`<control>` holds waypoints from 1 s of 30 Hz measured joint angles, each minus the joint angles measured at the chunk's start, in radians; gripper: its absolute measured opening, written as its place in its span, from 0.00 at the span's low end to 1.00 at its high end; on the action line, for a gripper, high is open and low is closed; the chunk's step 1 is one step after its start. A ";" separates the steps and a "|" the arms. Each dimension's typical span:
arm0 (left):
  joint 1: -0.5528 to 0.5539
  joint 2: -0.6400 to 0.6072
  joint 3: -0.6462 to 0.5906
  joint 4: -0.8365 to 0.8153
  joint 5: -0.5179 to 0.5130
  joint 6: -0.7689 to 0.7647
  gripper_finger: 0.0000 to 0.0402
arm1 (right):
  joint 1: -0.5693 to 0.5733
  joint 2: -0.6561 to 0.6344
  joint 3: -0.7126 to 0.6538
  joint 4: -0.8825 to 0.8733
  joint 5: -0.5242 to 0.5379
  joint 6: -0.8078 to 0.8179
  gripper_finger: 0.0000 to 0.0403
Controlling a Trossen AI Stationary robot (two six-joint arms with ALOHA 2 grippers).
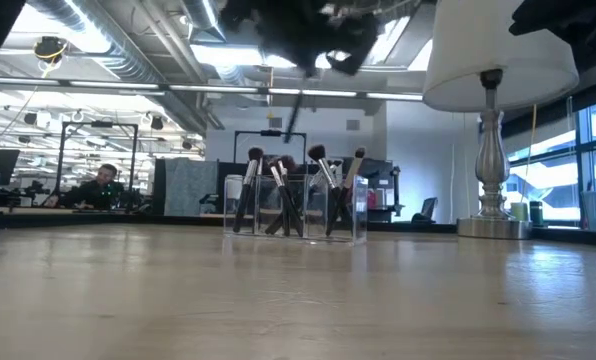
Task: Put items in baskets/containers
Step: Put the eyeshadow brush into the transparent organizer
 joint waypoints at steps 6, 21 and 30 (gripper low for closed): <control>0.087 -0.003 -0.012 -0.382 -0.042 -0.398 0.01 | 0.000 0.000 0.000 0.000 0.002 -0.004 0.20; 0.217 -0.008 -0.244 -0.356 0.020 -0.674 0.05 | 0.000 0.001 0.000 0.020 0.031 -0.050 0.20; 0.234 -0.013 -0.248 -0.357 0.044 -0.661 0.19 | 0.000 0.001 0.000 0.026 0.044 -0.056 0.20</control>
